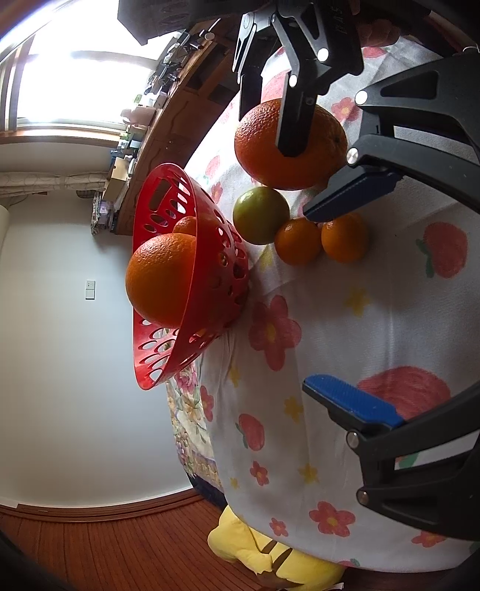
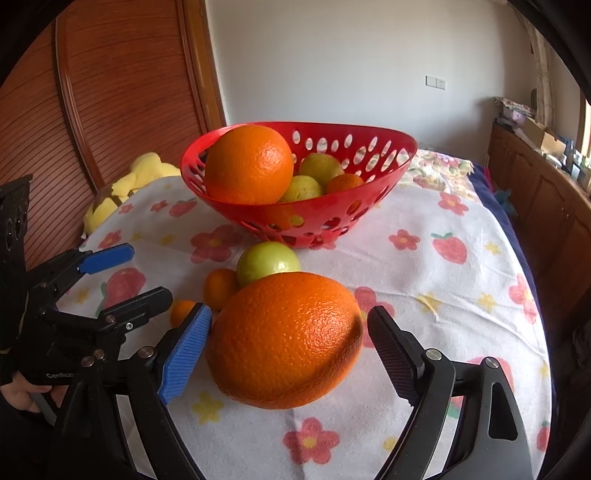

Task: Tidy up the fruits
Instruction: 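Grasp another large orange on the bed with the right tool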

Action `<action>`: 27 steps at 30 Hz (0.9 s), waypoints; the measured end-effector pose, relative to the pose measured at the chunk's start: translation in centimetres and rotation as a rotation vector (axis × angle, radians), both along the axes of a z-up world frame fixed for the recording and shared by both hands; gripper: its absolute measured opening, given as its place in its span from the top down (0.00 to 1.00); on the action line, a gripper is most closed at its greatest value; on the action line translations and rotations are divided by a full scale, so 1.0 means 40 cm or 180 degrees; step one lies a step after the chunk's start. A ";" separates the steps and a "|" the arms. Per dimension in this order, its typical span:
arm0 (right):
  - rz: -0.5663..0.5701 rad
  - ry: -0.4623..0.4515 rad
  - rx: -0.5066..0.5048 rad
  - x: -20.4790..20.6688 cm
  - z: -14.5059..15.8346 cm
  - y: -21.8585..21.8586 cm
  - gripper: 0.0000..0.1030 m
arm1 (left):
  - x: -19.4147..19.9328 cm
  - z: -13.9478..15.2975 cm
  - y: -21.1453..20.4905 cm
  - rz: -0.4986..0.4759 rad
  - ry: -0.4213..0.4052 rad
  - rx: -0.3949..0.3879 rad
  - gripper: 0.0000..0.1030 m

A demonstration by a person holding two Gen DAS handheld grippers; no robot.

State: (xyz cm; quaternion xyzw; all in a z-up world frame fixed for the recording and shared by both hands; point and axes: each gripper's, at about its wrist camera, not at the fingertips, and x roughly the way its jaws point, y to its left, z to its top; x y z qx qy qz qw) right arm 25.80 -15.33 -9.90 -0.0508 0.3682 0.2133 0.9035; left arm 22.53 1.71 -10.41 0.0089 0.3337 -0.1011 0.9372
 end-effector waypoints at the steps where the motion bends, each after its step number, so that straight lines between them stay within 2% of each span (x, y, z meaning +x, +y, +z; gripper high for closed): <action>1: 0.0007 0.0013 0.0009 0.001 -0.003 0.002 0.13 | 0.000 0.000 -0.001 -0.0006 -0.0003 0.0012 0.17; 15: 0.0118 0.0132 0.0046 0.007 -0.038 0.029 0.10 | 0.008 -0.008 -0.005 0.0036 0.0060 0.0028 0.17; 21: 0.0149 0.0082 0.0025 -0.006 -0.041 0.027 0.10 | 0.007 -0.011 -0.001 0.0048 0.0059 0.0021 0.17; 27: 0.0138 0.0114 0.0150 -0.020 -0.039 -0.002 0.11 | 0.009 -0.013 -0.010 0.0003 0.0076 0.0072 0.17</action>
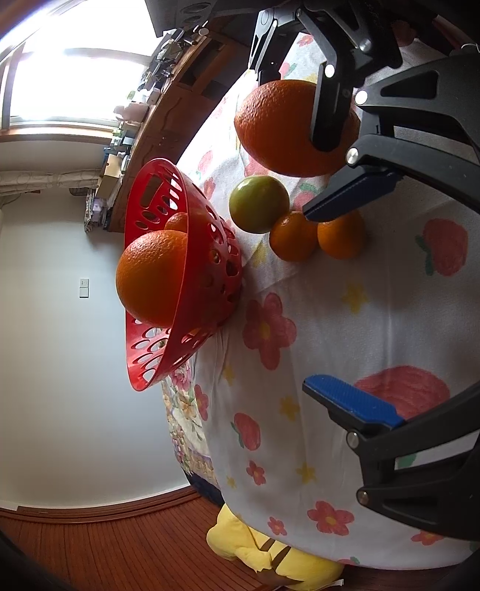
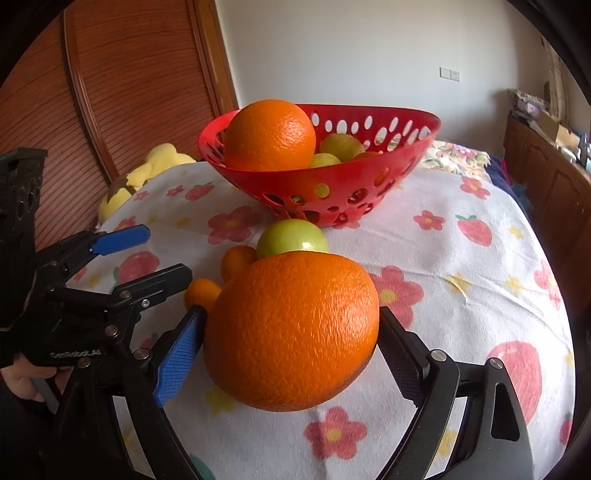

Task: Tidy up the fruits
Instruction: 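Grasp a mandarin with the left tool while the right tool holds the orange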

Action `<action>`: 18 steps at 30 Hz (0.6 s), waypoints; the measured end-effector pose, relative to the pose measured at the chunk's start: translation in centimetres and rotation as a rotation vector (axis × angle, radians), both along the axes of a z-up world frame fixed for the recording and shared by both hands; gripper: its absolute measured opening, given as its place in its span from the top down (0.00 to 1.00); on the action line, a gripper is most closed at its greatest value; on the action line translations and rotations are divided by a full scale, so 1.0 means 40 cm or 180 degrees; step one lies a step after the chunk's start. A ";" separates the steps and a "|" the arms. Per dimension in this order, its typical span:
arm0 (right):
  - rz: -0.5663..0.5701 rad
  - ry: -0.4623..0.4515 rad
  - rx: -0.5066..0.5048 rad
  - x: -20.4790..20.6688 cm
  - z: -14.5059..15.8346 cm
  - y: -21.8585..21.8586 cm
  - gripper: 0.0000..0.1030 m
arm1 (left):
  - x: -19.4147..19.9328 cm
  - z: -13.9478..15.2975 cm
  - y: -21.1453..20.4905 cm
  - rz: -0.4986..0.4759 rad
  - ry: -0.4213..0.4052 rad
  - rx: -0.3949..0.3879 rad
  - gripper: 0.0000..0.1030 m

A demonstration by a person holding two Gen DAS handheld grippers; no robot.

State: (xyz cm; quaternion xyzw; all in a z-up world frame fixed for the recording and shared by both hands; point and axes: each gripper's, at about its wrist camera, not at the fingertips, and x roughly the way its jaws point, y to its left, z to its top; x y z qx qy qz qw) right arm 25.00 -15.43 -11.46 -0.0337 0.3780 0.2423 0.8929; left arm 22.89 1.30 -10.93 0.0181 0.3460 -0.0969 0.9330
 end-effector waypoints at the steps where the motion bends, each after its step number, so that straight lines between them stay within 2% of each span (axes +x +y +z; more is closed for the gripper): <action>1: -0.0006 0.0002 0.0010 -0.003 0.001 -0.003 0.11 | 0.002 -0.001 -0.003 -0.0012 0.0013 0.0016 0.17; 6: -0.0055 -0.0021 -0.0007 -0.019 0.003 -0.026 0.11 | 0.012 -0.016 -0.037 -0.0170 0.0165 0.0144 0.17; 11: -0.0072 -0.0037 0.0015 -0.025 0.001 -0.044 0.11 | 0.009 -0.021 -0.060 -0.0256 0.0252 0.0094 0.18; 14: -0.0072 -0.0050 0.0039 -0.025 -0.002 -0.046 0.11 | 0.009 -0.025 -0.070 -0.0283 0.0305 0.0126 0.25; 18: -0.0063 -0.0097 0.0027 -0.029 -0.006 -0.041 0.11 | 0.014 -0.029 -0.070 -0.0299 0.0377 0.0125 0.39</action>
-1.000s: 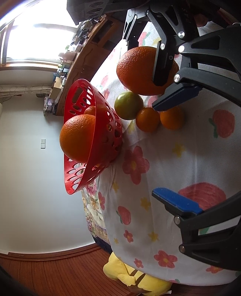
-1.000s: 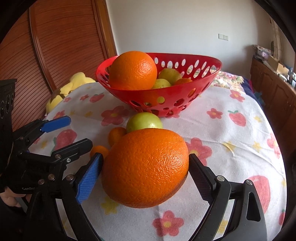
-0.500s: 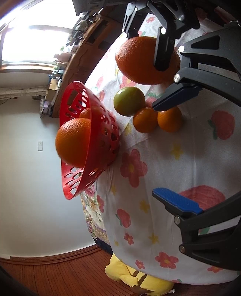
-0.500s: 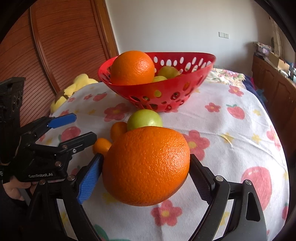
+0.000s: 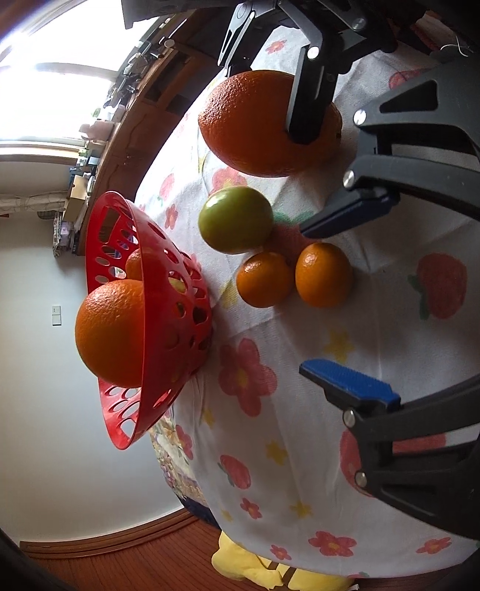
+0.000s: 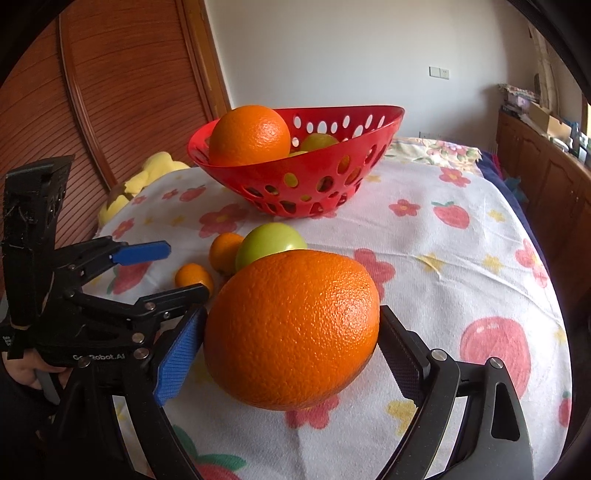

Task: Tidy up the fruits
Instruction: 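Grasp a mandarin with the left tool while the right tool holds the orange, then lift and carry the mandarin and orange over the red basket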

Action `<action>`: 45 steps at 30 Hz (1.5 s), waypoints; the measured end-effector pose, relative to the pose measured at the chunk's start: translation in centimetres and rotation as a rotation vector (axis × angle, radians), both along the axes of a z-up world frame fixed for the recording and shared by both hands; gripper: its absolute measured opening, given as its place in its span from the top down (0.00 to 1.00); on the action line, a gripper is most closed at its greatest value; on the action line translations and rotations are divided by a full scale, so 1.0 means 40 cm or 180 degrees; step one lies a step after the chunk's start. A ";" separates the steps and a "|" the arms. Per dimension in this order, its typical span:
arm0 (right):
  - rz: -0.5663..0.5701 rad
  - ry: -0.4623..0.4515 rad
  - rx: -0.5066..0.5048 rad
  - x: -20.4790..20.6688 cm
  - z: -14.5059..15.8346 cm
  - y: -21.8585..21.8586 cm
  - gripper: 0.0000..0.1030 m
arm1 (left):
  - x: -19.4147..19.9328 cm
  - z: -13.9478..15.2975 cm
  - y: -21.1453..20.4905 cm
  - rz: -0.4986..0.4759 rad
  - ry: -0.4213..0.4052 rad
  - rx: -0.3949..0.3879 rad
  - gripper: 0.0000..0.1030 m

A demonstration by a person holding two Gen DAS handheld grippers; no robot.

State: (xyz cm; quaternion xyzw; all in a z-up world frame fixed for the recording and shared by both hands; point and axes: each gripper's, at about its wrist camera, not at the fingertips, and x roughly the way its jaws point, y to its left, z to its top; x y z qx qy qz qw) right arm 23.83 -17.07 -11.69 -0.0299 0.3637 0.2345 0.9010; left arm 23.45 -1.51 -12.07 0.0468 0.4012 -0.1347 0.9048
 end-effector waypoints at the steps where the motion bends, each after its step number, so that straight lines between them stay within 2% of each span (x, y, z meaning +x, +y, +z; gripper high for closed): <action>1: 0.0006 -0.0015 -0.0008 -0.002 -0.001 0.000 0.11 | 0.002 -0.002 0.000 -0.0013 0.0030 -0.0014 0.43; 8: 0.0002 -0.0072 -0.0024 -0.005 -0.003 0.002 0.10 | 0.008 -0.013 -0.011 -0.0081 0.0117 0.0010 0.45; 9: -0.0004 -0.0081 -0.0026 -0.006 -0.003 0.002 0.10 | 0.008 -0.014 -0.011 -0.0083 0.0124 0.0010 0.47; 10: -0.0009 -0.0089 -0.0029 -0.008 -0.002 0.002 0.10 | 0.009 -0.014 -0.011 -0.0090 0.0136 0.0005 0.58; 12: -0.0001 -0.0084 -0.0027 -0.008 -0.003 0.001 0.10 | 0.013 -0.019 -0.012 -0.0114 0.0191 -0.0008 0.66; 40: 0.0060 -0.0033 -0.0150 0.002 0.002 0.014 0.11 | -0.021 0.053 0.025 -0.0007 -0.0106 -0.0170 0.66; 45: -0.0030 -0.0044 -0.0059 -0.004 0.006 0.012 0.11 | -0.018 0.066 0.033 0.0069 -0.0161 -0.0228 0.66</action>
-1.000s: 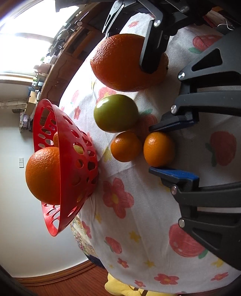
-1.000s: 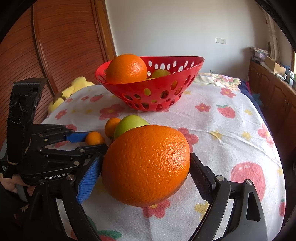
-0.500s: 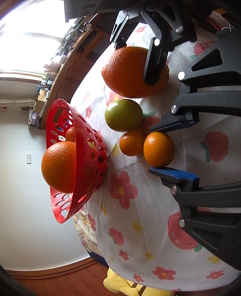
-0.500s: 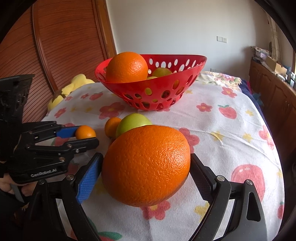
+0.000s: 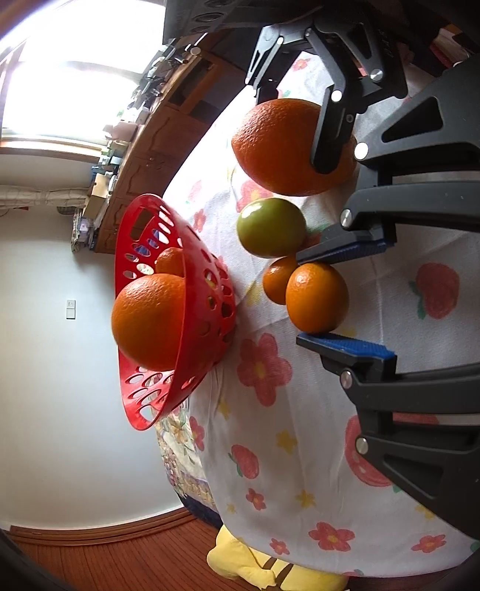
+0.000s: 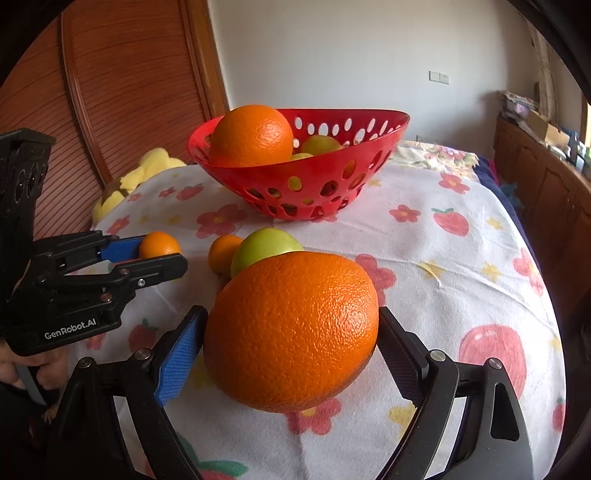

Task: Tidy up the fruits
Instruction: 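Lift and carry the mandarin and orange over the red basket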

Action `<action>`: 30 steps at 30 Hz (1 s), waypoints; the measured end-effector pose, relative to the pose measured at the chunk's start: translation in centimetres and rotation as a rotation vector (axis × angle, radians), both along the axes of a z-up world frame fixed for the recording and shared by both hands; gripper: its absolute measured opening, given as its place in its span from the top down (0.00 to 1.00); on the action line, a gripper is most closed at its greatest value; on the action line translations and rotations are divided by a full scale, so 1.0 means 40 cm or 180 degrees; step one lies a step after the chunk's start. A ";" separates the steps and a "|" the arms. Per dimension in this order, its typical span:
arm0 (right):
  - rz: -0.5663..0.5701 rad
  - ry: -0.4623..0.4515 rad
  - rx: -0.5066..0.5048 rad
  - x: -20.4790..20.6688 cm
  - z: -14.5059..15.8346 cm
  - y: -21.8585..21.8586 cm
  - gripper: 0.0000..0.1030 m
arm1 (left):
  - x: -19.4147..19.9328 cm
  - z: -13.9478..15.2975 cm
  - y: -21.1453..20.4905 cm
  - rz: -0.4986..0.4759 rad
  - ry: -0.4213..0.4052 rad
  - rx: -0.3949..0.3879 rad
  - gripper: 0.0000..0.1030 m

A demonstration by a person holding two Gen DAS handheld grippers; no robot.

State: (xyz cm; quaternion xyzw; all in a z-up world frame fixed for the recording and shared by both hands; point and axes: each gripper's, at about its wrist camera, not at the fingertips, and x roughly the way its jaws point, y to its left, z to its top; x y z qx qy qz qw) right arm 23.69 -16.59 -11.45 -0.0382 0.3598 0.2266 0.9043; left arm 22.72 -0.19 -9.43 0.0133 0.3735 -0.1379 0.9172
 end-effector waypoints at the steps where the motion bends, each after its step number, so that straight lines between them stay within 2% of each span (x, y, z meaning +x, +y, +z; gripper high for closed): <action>1: -0.0003 -0.0022 0.0007 -0.002 0.003 -0.002 0.11 | 0.001 0.004 0.002 0.0002 -0.0017 0.0008 0.66; 10: -0.0025 -0.0097 0.0115 0.000 0.050 -0.035 0.12 | 0.017 0.075 0.011 0.0037 -0.0187 -0.0003 0.66; 17: -0.0013 -0.0237 0.0181 0.027 0.137 -0.052 0.11 | 0.066 0.168 0.020 0.0057 -0.0376 0.0004 0.66; 23: 0.0029 -0.0375 0.0194 0.092 0.206 -0.060 0.11 | 0.133 0.208 0.032 0.0097 -0.0444 0.0027 0.66; 30: 0.0128 -0.0363 0.0219 0.220 0.240 -0.040 0.11 | 0.224 0.221 0.053 0.0169 -0.0457 0.0057 0.66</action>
